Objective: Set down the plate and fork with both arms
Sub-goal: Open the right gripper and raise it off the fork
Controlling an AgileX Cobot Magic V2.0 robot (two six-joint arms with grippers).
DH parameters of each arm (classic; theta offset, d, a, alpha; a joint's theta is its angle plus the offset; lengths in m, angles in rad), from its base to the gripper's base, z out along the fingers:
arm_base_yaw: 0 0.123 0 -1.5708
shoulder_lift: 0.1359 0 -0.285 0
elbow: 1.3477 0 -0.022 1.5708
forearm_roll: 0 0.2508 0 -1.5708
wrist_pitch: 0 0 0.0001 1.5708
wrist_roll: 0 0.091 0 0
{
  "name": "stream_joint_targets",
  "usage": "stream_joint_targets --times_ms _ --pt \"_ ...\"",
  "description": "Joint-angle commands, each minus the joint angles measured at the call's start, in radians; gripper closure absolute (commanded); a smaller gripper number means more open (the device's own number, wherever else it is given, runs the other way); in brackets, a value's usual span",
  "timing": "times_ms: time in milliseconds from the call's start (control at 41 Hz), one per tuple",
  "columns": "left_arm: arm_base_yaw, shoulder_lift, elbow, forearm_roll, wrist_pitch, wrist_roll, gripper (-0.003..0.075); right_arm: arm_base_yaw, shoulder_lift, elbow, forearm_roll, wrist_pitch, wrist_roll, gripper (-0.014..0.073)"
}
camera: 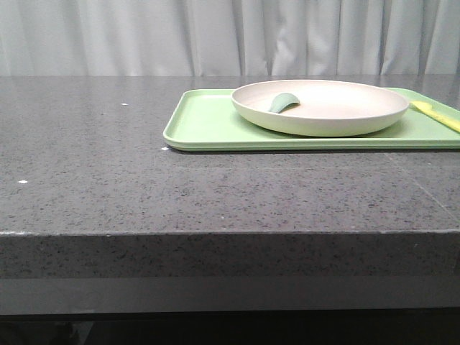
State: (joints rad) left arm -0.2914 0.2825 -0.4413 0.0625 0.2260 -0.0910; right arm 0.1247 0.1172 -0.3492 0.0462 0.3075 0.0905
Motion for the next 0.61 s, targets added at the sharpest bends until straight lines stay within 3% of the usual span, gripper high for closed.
stream_joint_targets --times_ms 0,585 --pt "0.001 0.009 -0.028 0.000 -0.085 -0.011 0.0738 -0.001 0.010 -0.024 -0.003 -0.079 -0.011 0.0661" --pt "0.003 -0.003 -0.007 -0.008 -0.085 -0.011 0.0738 -0.001 0.010 -0.024 -0.003 -0.079 -0.011 0.0661"
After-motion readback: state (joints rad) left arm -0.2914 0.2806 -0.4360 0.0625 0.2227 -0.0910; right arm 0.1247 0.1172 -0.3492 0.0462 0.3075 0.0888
